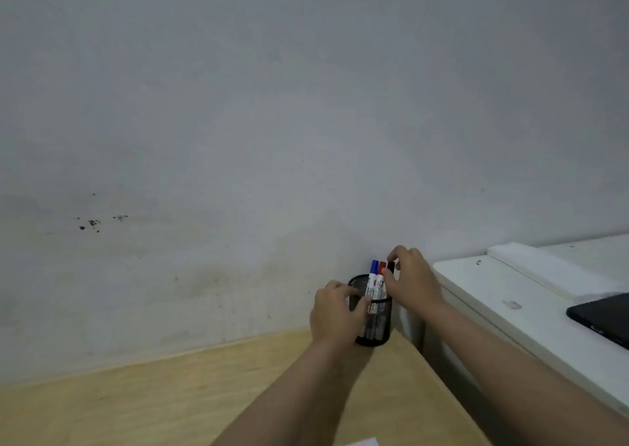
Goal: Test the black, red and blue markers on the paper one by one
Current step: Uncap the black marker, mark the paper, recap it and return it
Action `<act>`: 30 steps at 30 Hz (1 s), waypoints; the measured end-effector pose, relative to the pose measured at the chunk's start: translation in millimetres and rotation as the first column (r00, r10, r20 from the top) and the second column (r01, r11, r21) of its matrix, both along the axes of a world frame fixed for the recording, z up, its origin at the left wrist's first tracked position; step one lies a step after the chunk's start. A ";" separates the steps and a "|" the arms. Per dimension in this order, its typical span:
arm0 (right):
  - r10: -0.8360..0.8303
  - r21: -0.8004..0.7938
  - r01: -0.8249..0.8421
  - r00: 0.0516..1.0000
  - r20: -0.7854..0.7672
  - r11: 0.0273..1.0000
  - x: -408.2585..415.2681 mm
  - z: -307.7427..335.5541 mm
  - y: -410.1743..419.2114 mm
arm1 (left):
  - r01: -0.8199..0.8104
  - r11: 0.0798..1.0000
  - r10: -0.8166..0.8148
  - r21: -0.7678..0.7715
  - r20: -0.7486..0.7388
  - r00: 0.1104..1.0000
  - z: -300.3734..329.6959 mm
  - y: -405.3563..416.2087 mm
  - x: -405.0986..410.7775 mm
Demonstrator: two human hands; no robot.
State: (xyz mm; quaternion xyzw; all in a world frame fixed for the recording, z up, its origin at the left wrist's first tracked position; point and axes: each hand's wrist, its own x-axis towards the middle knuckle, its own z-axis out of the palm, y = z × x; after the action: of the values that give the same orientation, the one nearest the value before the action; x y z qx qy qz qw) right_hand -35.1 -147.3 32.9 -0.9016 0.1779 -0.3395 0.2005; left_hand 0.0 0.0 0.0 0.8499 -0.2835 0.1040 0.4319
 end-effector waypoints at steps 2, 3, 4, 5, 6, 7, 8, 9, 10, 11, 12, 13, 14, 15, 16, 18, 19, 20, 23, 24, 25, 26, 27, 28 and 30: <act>0.025 0.100 -0.032 0.997 0.074 0.994 -4.0 5.6 1.7 | -0.042 0.999 0.042 -0.014 -0.026 0.999 2.8 -0.1 -0.1; 0.042 0.125 -0.056 0.992 0.115 0.991 -6.5 7.8 2.7 | -0.051 0.999 0.050 -0.010 -0.030 0.998 3.2 -1.0 0.0; 0.045 0.133 -0.065 0.988 0.151 0.989 -9.5 10.0 4.4 | -0.060 0.998 0.060 0.003 -0.037 0.998 5.1 -0.8 -0.7; 0.069 0.139 -0.099 0.977 0.202 0.985 -13.9 13.6 6.0 | -0.058 0.998 0.059 0.012 -0.051 0.997 7.1 -1.2 -1.4; 0.086 0.132 -0.123 0.964 0.253 0.984 -19.6 18.8 8.1 | -0.054 0.998 0.055 0.016 -0.066 0.996 10.6 -0.8 -3.5; 0.107 0.109 -0.145 0.948 0.299 0.983 -26.4 25.0 11.0 | -0.047 0.999 0.045 -0.014 -0.082 0.996 13.9 -0.8 -5.7; 0.128 0.075 -0.162 0.932 0.339 0.984 -33.1 31.0 13.4 | -0.044 0.997 0.037 -0.068 -0.105 0.994 18.4 0.1 -10.6; 0.149 0.052 -0.181 0.916 0.372 0.982 -41.1 36.9 17.6 | -0.038 0.986 0.012 -0.163 -0.158 0.987 22.8 1.6 -17.6; 0.168 0.042 -0.202 0.898 0.406 0.979 -49.5 42.1 22.2 | -0.039 0.962 -0.026 -0.270 -0.234 0.972 28.5 3.8 -27.2; 0.186 0.041 -0.226 0.882 0.432 0.973 -58.7 46.8 27.6 | -0.040 0.921 -0.089 -0.386 -0.310 0.946 34.4 6.5 -37.0; 0.203 0.037 -0.246 0.867 0.455 0.968 -67.5 50.3 33.7 | -0.041 0.876 -0.159 -0.480 -0.367 0.916 41.4 9.9 -47.0; 0.219 0.030 -0.264 0.854 0.471 0.964 -76.6 52.6 40.3 | -0.043 0.827 -0.232 -0.561 -0.409 0.883 48.4 14.6 -56.5; 0.235 0.023 -0.281 0.843 0.485 0.959 -85.5 54.3 47.2 | -0.043 0.778 -0.303 -0.626 -0.435 0.848 56.9 20.5 -66.2; 0.250 0.022 -0.299 0.833 0.493 0.954 -94.3 55.7 54.4 | -0.042 0.739 -0.360 -0.672 -0.447 0.819 65.7 27.3 -75.1; 0.264 0.028 -0.320 0.825 0.500 0.947 -102.9 56.4 61.5 | -0.039 0.711 -0.399 -0.702 -0.449 0.800 74.7 34.8 -83.3; 0.299 0.046 -0.372 0.809 0.507 0.927 -118.4 57.9 74.8 | -0.026 0.676 -0.453 -0.737 -0.443 0.774 90.3 49.5 -97.2; 0.315 0.061 -0.399 0.802 0.508 0.915 -125.6 58.9 81.3 | -0.021 0.663 -0.471 -0.748 -0.439 0.765 97.2 56.8 -103.5; 0.333 0.079 -0.429 0.793 0.510 0.900 -131.9 59.8 87.1 | -0.018 0.655 -0.480 -0.755 -0.434 0.762 103.4 63.6 -109.7; 0.387 0.079 -0.490 0.769 0.509 0.868 -148.4 66.2 105.3 | -0.036 0.634 -0.481 -0.773 -0.430 0.764 118.4 84.1 -126.8; 0.406 0.066 -0.503 0.762 0.505 0.862 -152.3 67.9 110.9 | -0.048 0.624 -0.482 -0.780 -0.432 0.762 122.2 91.0 -131.5; 0.425 0.049 -0.515 0.755 0.499 0.856 -155.8 69.8 117.0 | -0.060 0.620 -0.477 -0.782 -0.437 0.763 124.8 97.5 -135.0; 0.443 0.030 -0.521 0.752 0.488 0.853 -158.7 71.7 123.6 | -0.067 0.624 -0.467 -0.779 -0.440 0.767 127.0 103.9 -137.8; 0.458 0.017 -0.526 0.755 0.469 0.850 -161.7 73.9 130.2 | -0.072 0.626 -0.458 -0.776 -0.441 0.772 128.4 110.3 -139.8; 0.468 0.020 -0.531 0.764 0.444 0.847 -163.9 76.3 136.5 | -0.078 0.623 -0.451 -0.779 -0.438 0.778 130.0 117.1 -141.2; 0.473 0.052 -0.534 0.786 0.399 0.844 -167.7 82.5 148.1 | -0.091 0.608 -0.432 -0.789 -0.425 0.796 132.4 131.9 -141.4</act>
State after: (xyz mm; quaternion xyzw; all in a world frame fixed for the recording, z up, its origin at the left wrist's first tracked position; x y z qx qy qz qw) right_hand -202.8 0.8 115.4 -0.8161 -0.0840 -0.4216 0.3862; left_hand -141.4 131.9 132.4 0.5337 -0.1491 -0.0913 0.8274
